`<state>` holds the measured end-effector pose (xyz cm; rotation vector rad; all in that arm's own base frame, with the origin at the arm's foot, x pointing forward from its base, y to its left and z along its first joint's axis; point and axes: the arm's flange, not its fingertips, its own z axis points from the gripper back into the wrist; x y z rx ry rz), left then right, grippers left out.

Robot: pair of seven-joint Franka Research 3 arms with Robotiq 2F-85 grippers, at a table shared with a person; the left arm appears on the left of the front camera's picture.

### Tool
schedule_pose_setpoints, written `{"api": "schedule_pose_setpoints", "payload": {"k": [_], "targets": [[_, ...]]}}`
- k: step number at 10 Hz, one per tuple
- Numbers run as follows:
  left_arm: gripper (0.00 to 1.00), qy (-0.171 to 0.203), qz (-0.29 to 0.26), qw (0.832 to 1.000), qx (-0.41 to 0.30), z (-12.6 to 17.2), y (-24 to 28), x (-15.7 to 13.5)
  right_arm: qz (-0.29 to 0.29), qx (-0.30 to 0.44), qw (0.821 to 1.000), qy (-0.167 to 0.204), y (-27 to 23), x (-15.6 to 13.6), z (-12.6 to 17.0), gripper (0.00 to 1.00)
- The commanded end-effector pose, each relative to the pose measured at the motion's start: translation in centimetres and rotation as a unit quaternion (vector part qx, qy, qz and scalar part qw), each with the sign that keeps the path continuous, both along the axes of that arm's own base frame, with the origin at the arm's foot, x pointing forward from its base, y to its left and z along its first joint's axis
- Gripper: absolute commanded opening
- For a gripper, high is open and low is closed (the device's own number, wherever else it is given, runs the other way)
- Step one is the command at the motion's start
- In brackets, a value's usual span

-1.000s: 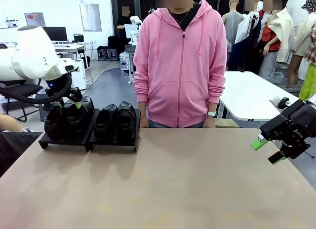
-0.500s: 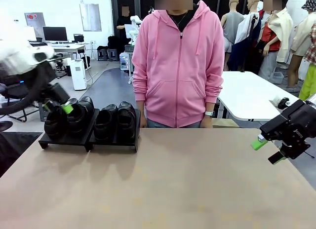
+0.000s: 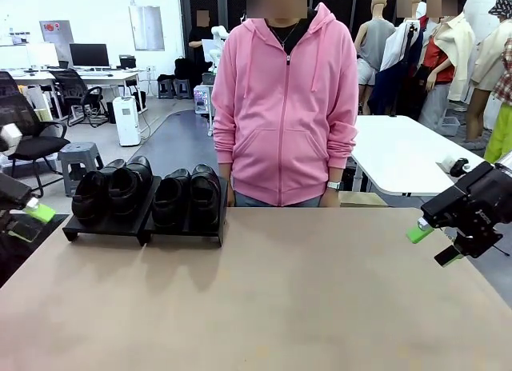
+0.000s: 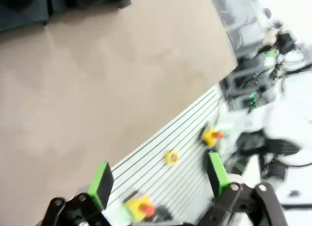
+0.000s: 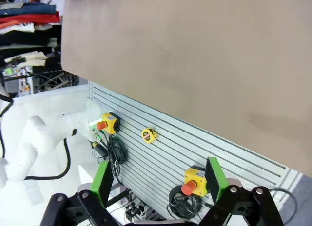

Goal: Organize the shoes by placing them on the stand.
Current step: Place the Shoe from the middle of the table onto the Shoes Stand.

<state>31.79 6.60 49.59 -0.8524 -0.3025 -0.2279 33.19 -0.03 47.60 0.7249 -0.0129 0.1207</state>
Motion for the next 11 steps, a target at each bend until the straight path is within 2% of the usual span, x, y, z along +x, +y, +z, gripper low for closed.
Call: {"api": "schedule_pose_setpoints", "payload": {"k": [1,2,11], "targets": [[1.0,0.014,0.002,0.998,-0.065,-2.1,-1.4,4.2,-0.006,0.005,1.0,0.006,0.1,0.2,0.6,1.0],[1.0,0.0,0.0,1.0,0.0,0.0,0.0,0.0,-0.006,0.005,1.0,0.006,0.1,0.2,0.6,1.0],[1.0,0.0,0.0,1.0,0.0,0.0,0.0,0.0,-0.006,0.005,1.0,0.006,0.1,0.2,0.6,1.0]]}}
